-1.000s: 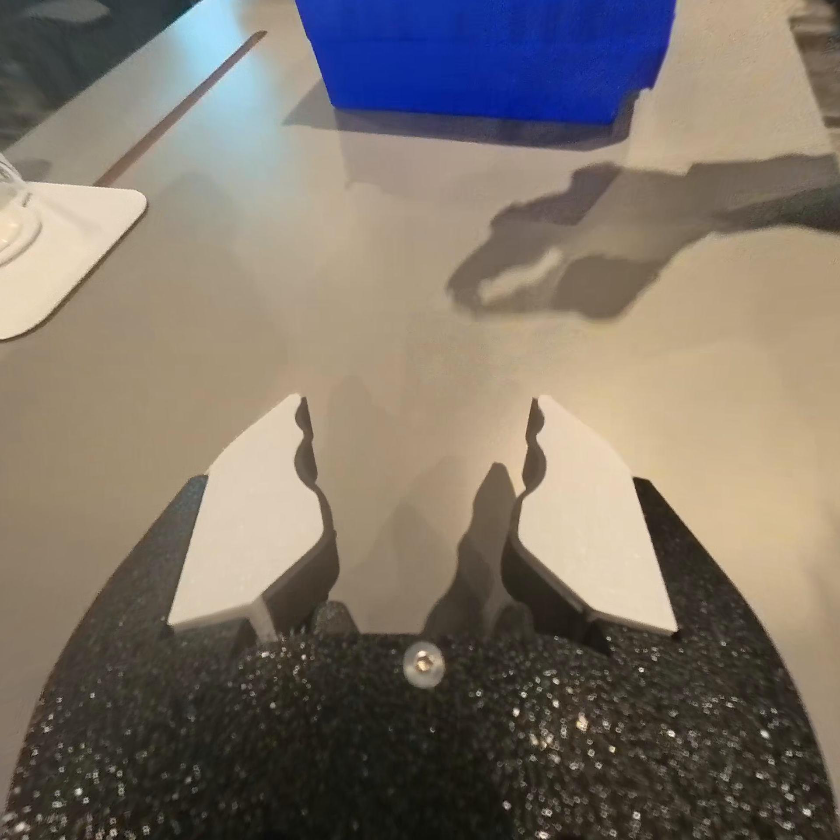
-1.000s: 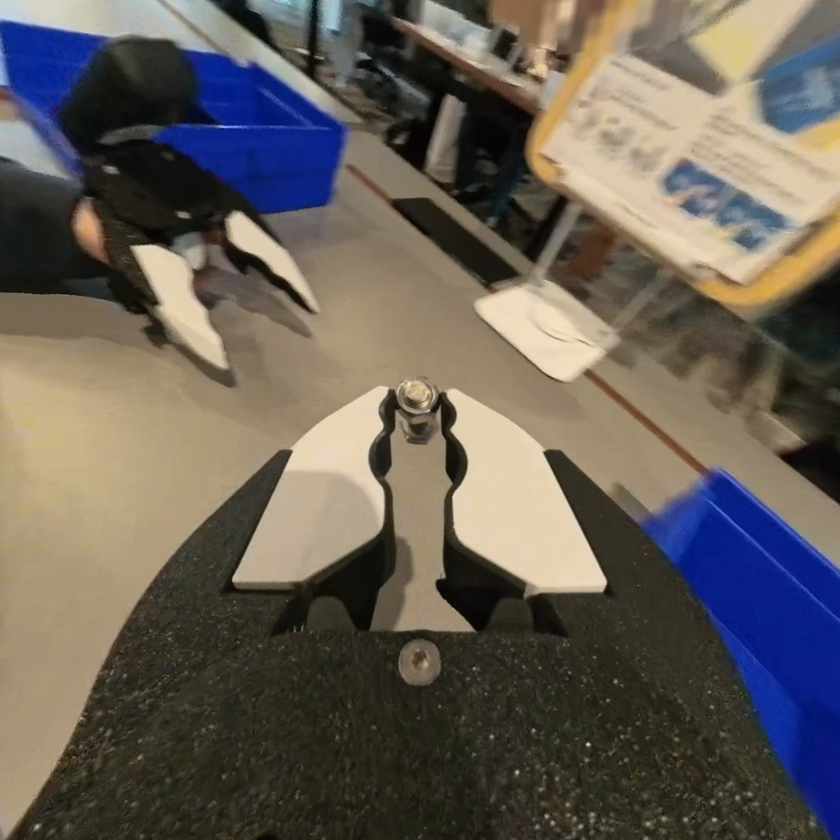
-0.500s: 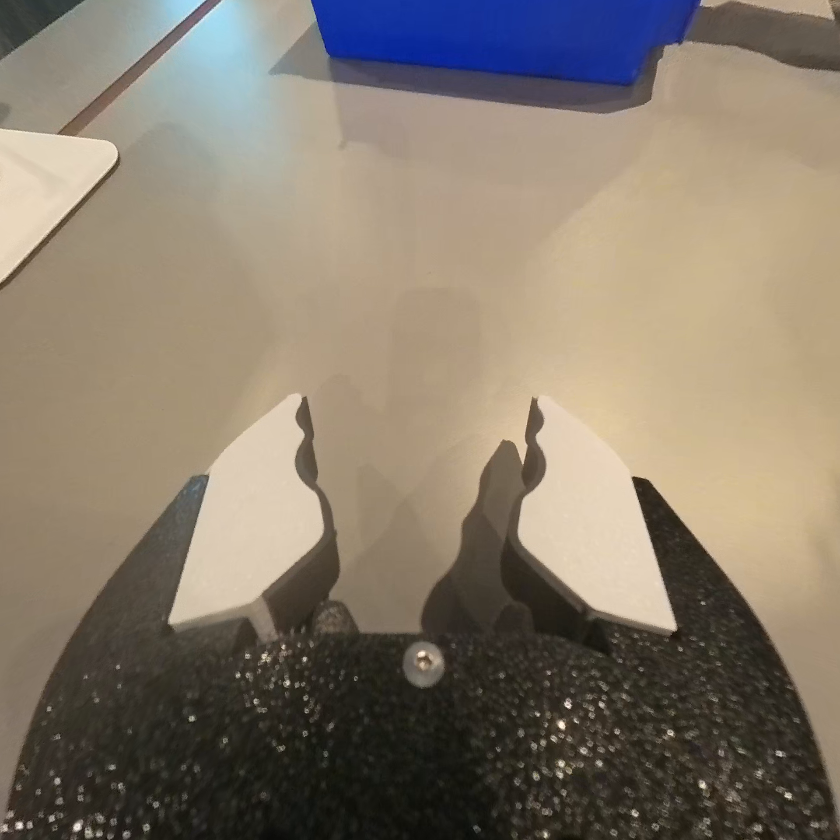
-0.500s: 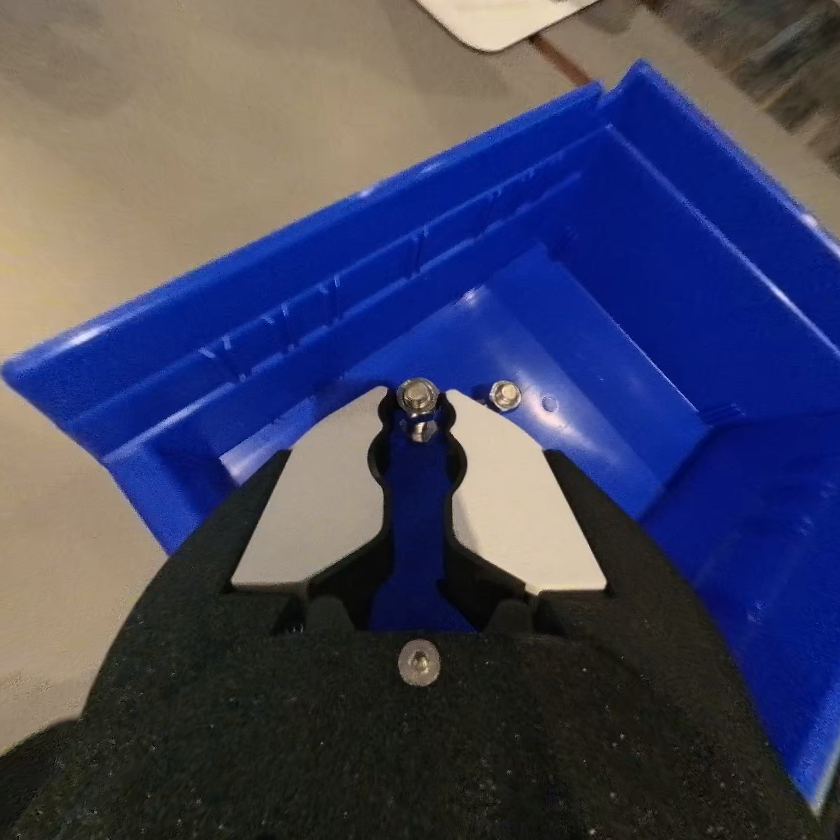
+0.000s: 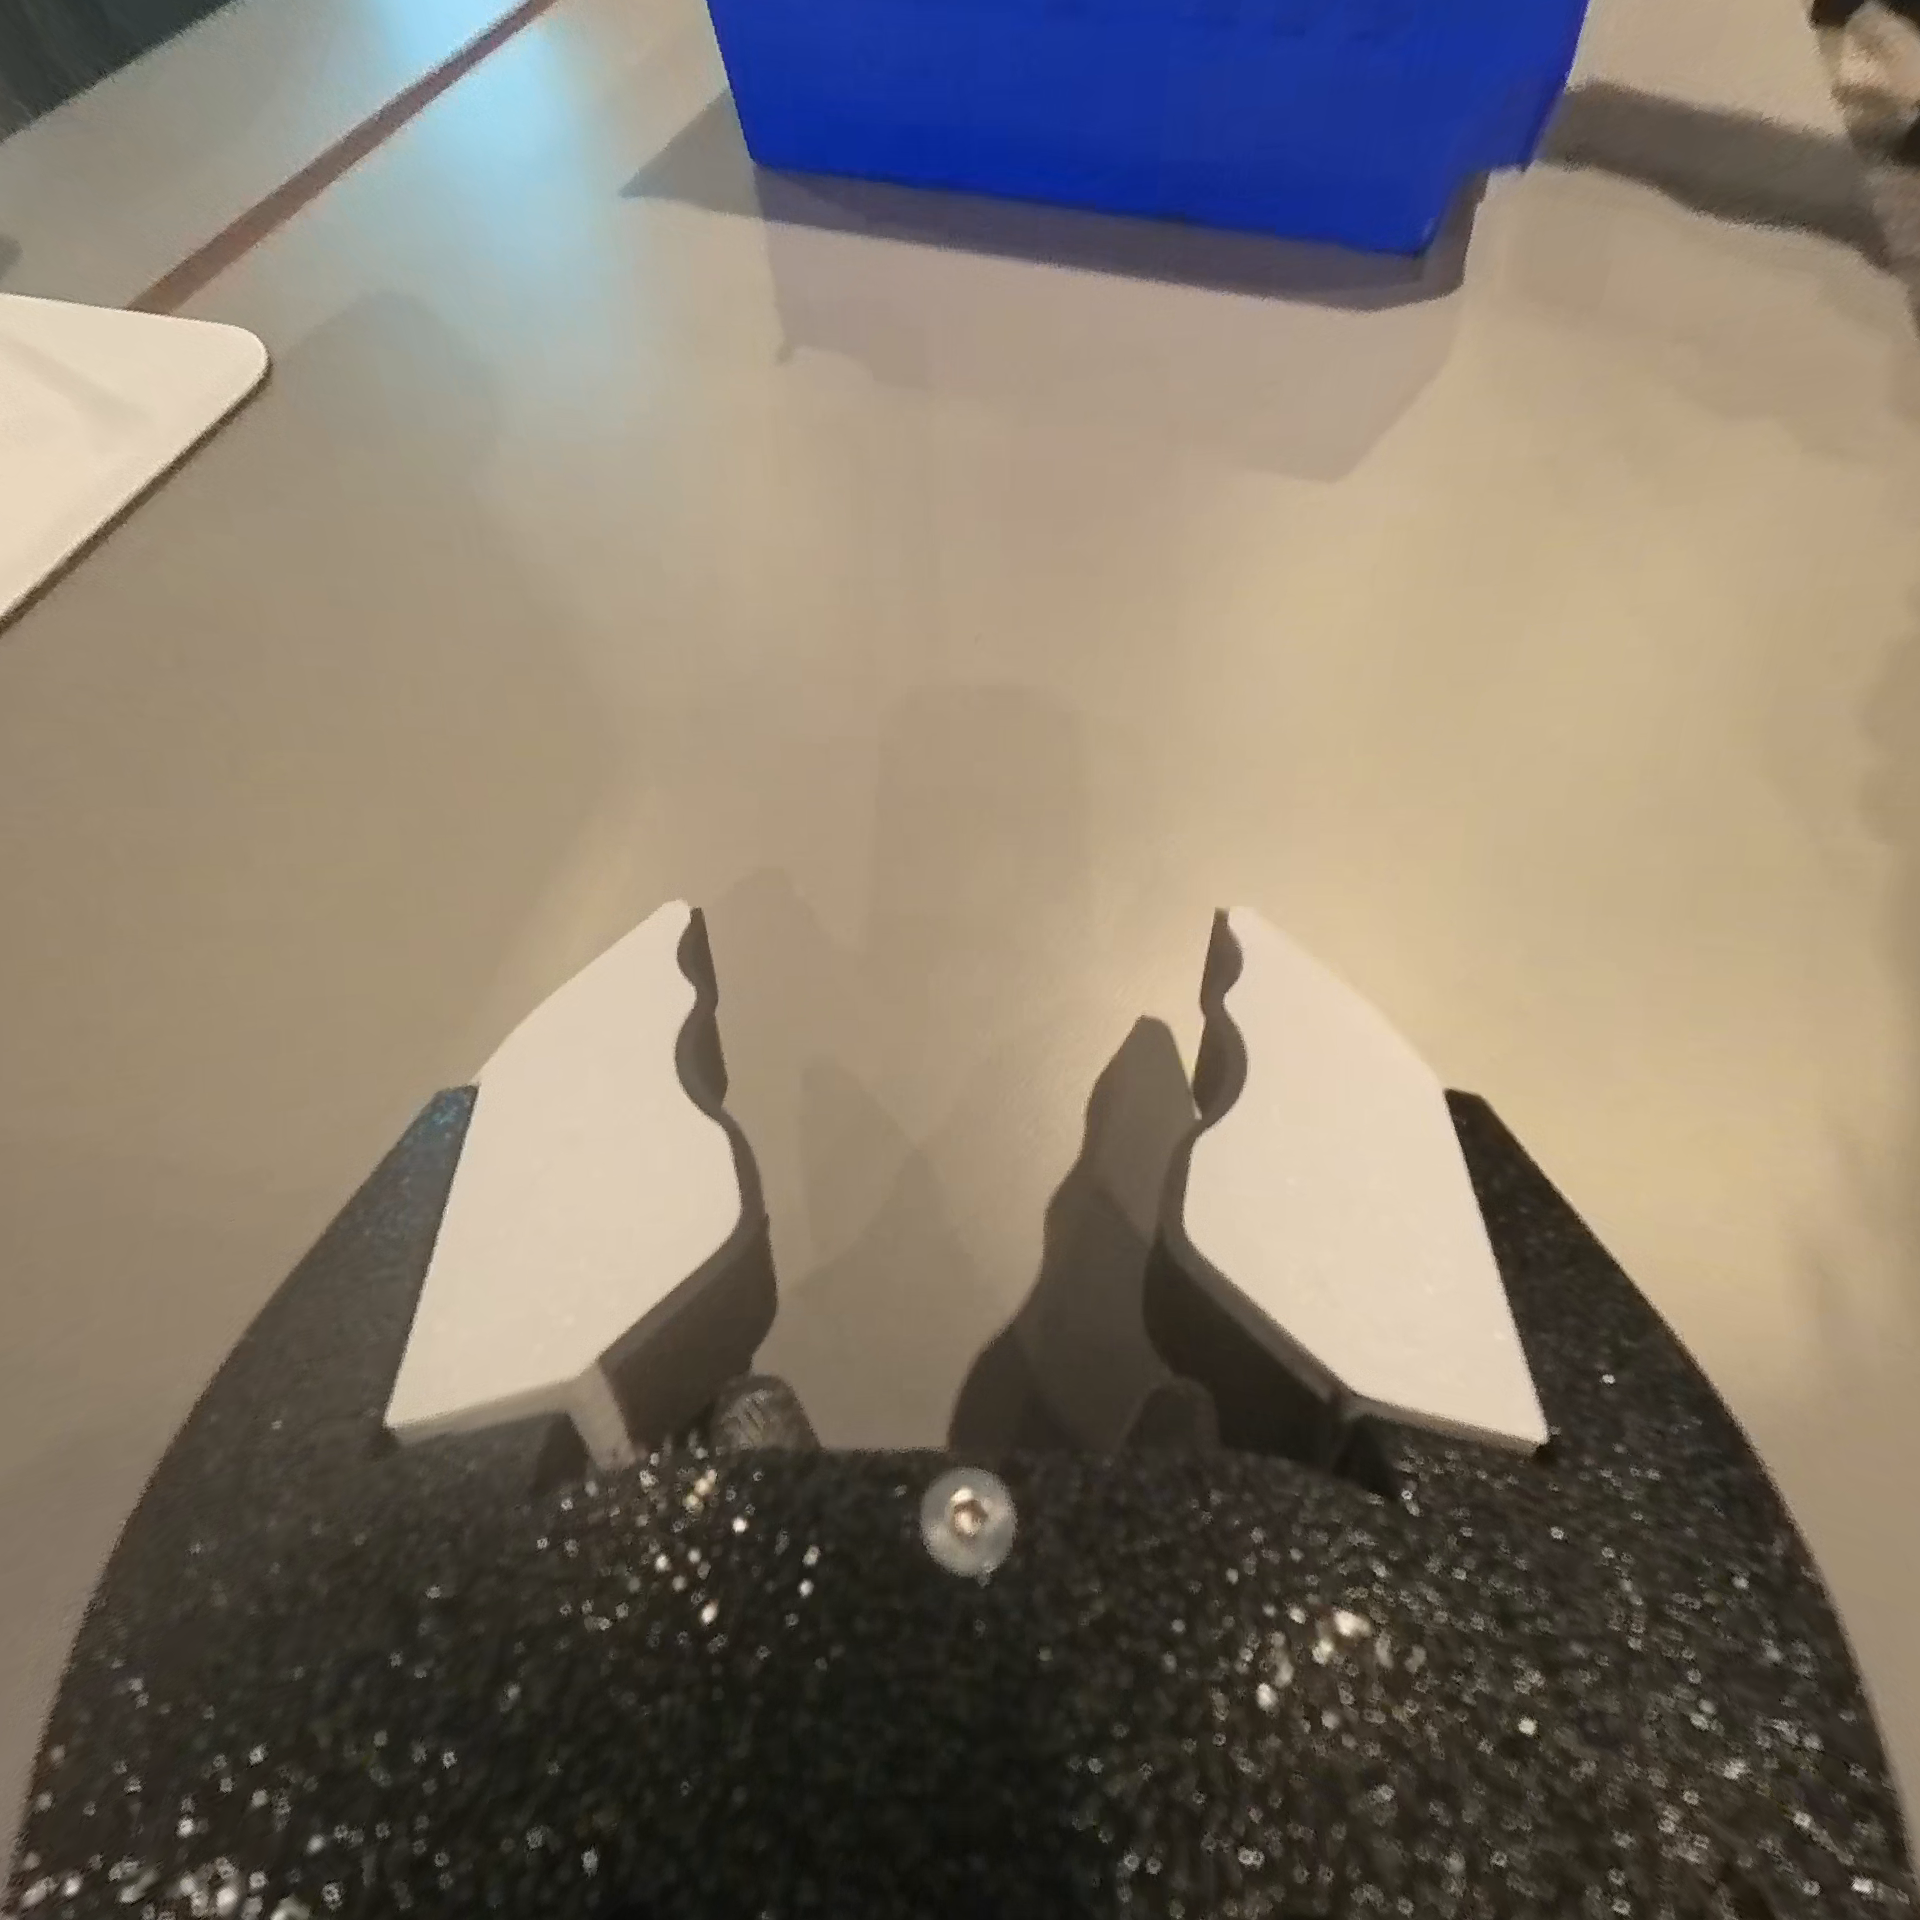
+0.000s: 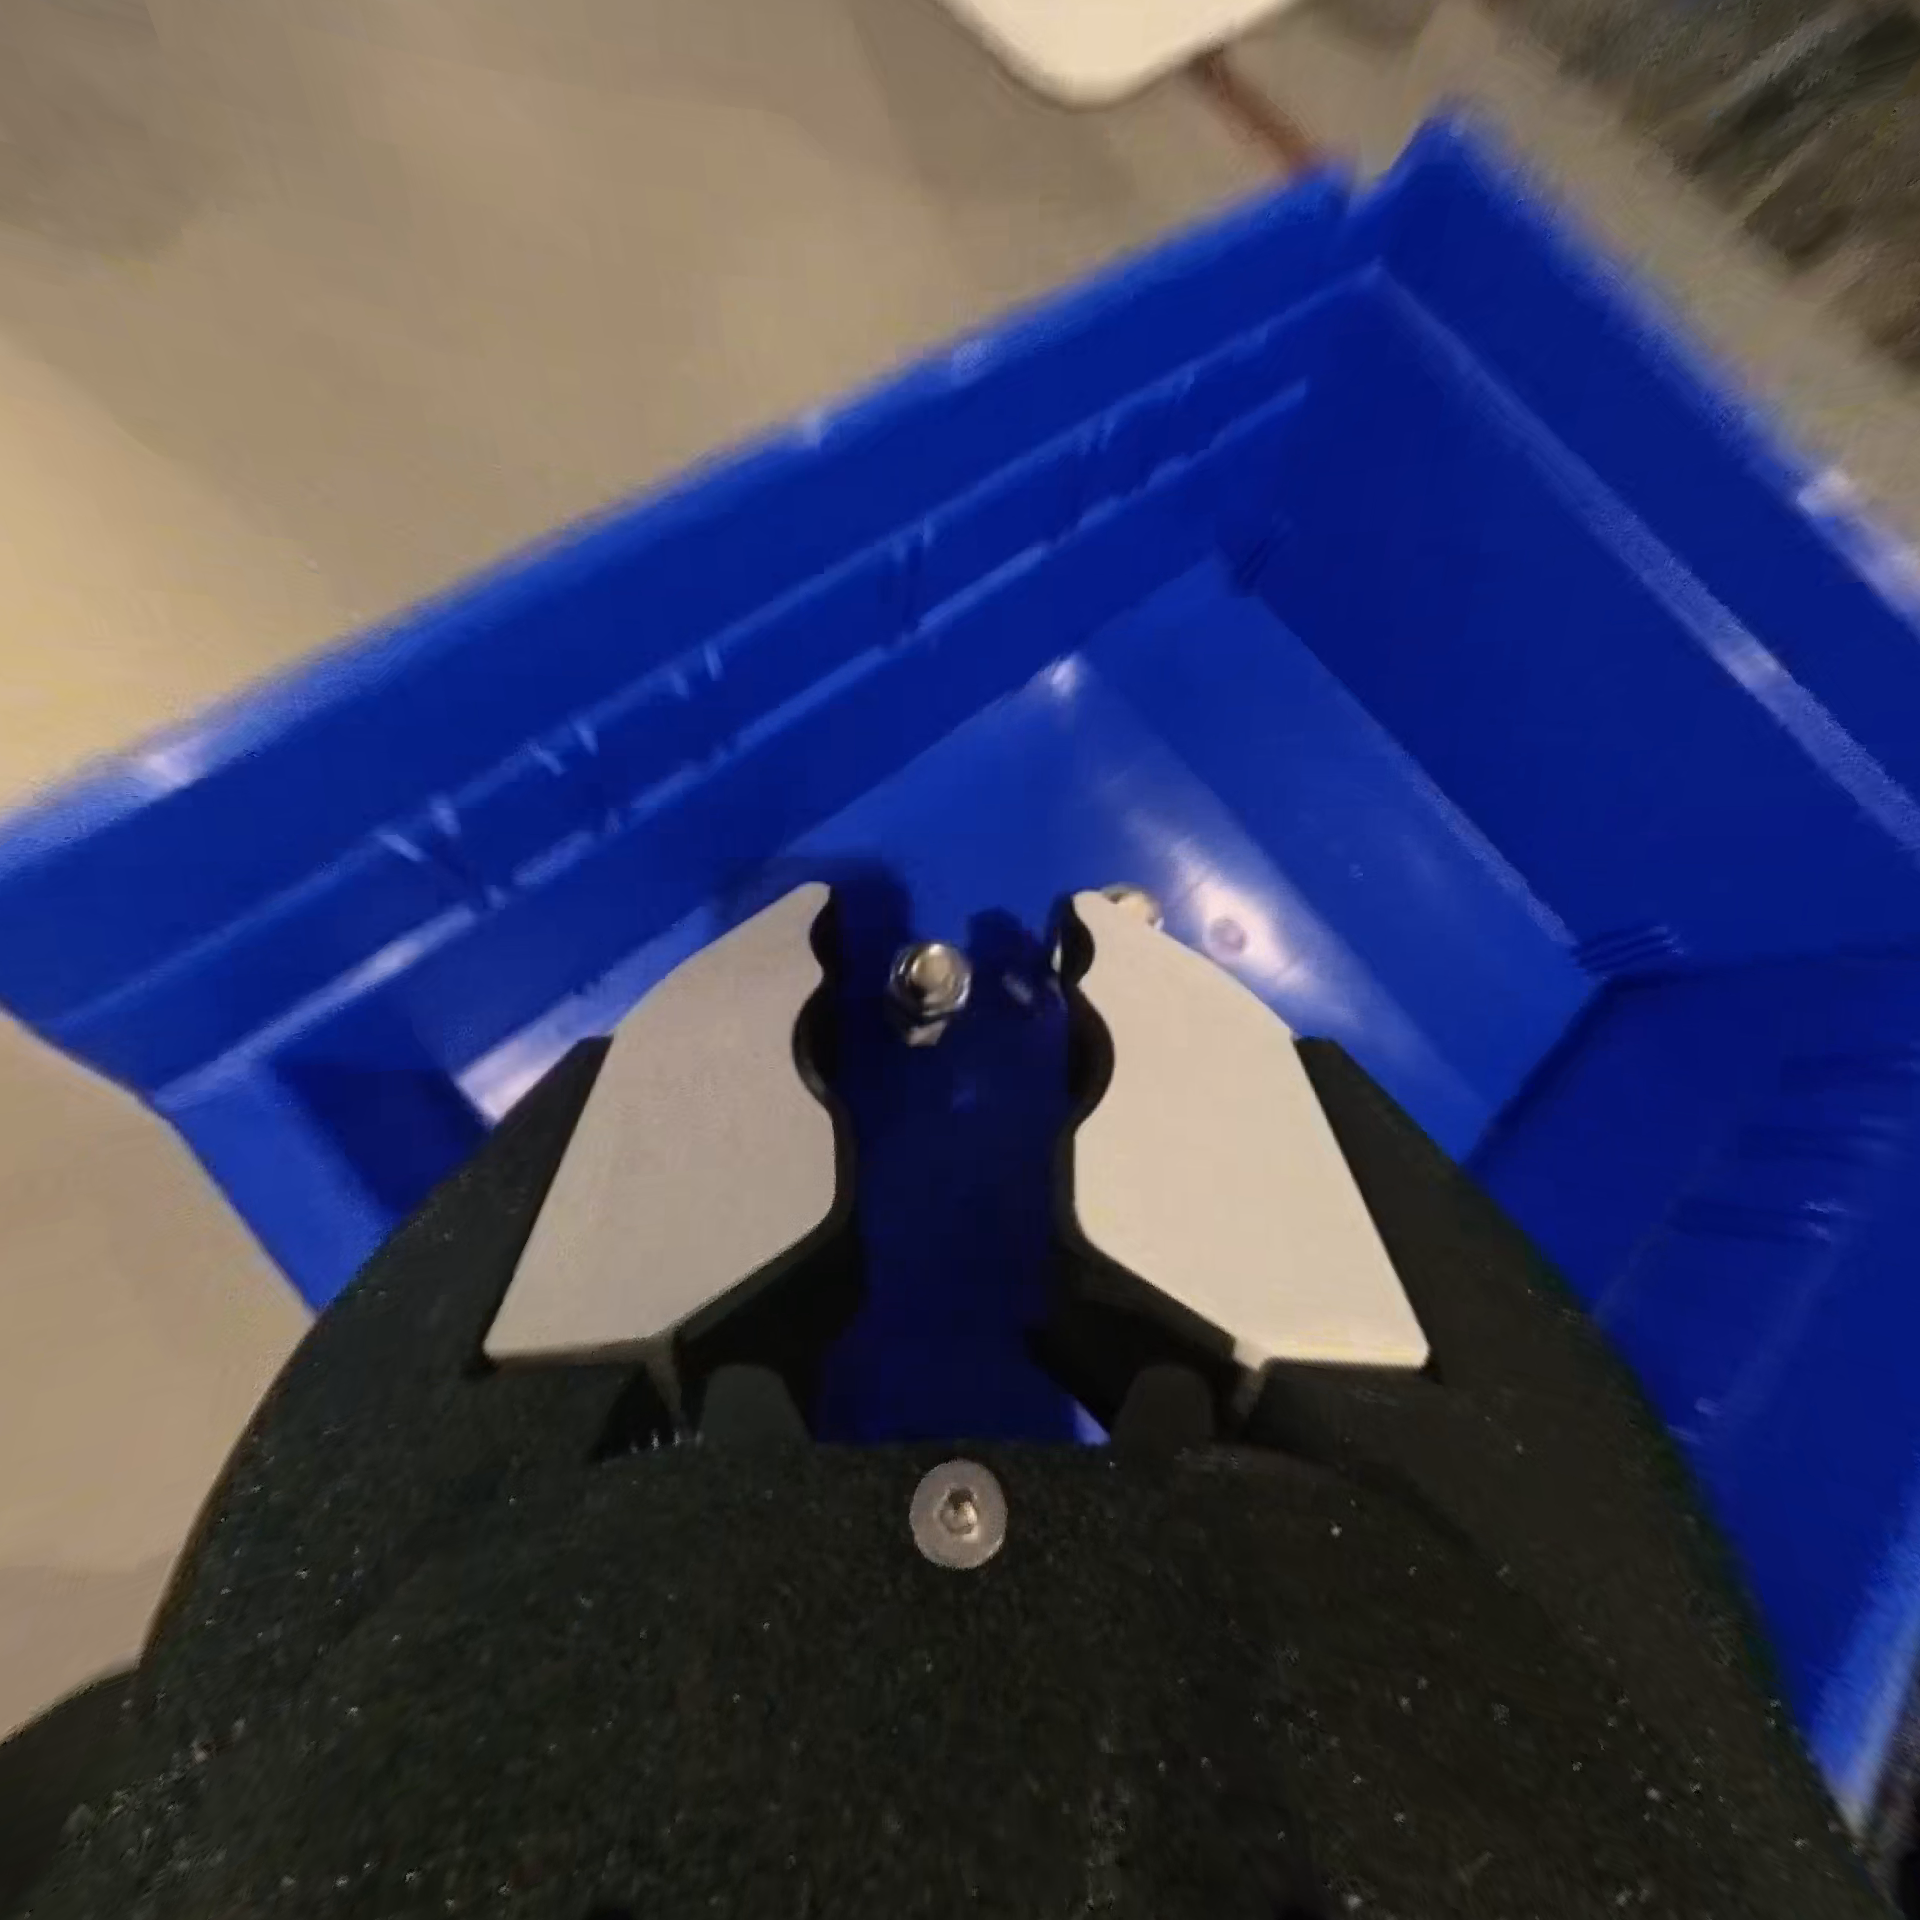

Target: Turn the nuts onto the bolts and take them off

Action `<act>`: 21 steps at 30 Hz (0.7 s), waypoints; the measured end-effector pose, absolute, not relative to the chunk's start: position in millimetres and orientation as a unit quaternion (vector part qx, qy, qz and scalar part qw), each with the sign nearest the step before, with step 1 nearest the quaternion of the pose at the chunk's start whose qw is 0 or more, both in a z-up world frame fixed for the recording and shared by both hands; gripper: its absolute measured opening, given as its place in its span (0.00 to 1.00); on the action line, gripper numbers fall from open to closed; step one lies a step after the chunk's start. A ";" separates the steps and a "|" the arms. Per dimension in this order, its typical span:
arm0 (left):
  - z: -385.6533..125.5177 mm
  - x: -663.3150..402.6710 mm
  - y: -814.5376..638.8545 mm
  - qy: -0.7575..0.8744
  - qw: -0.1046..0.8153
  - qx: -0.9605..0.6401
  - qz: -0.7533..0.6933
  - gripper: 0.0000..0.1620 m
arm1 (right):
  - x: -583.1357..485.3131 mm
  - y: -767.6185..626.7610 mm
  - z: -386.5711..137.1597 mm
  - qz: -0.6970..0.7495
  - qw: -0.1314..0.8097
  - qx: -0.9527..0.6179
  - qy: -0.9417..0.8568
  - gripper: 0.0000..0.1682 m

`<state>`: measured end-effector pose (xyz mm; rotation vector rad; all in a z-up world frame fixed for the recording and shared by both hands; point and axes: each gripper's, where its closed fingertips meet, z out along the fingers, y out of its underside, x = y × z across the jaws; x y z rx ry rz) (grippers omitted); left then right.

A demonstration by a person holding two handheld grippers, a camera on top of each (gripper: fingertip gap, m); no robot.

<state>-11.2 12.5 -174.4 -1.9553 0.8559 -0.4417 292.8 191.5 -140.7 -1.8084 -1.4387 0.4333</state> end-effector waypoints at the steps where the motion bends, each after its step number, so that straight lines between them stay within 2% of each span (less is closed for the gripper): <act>1: -173.3 -11.8 13.0 0.347 0.468 -0.794 -0.173 0.55 | 288.3 187.7 -119.8 0.173 0.419 -0.699 -0.553 0.23; 5: -164.0 -16.0 15.4 0.337 0.501 -0.783 -0.151 0.55 | 240.3 133.6 -25.0 0.220 0.539 -0.626 -0.519 0.19; 8: -155.8 -22.0 19.7 0.318 0.528 -0.775 -0.140 0.56 | 175.2 82.7 -4.5 0.272 0.545 -0.582 -0.538 0.20; 13: -146.0 -49.7 32.7 0.249 0.574 -0.774 -0.100 0.55 | 59.7 78.5 -42.0 0.304 0.563 -0.569 -0.516 0.21; 16: -139.1 -70.9 39.7 0.199 0.599 -0.772 -0.070 0.50 | 3.4 105.1 -75.8 0.313 0.578 -0.573 -0.490 0.18; 21: -136.4 -84.6 42.6 0.183 0.613 -0.767 -0.032 0.49 | -44.9 124.1 -122.8 0.307 0.561 -0.594 -0.487 0.17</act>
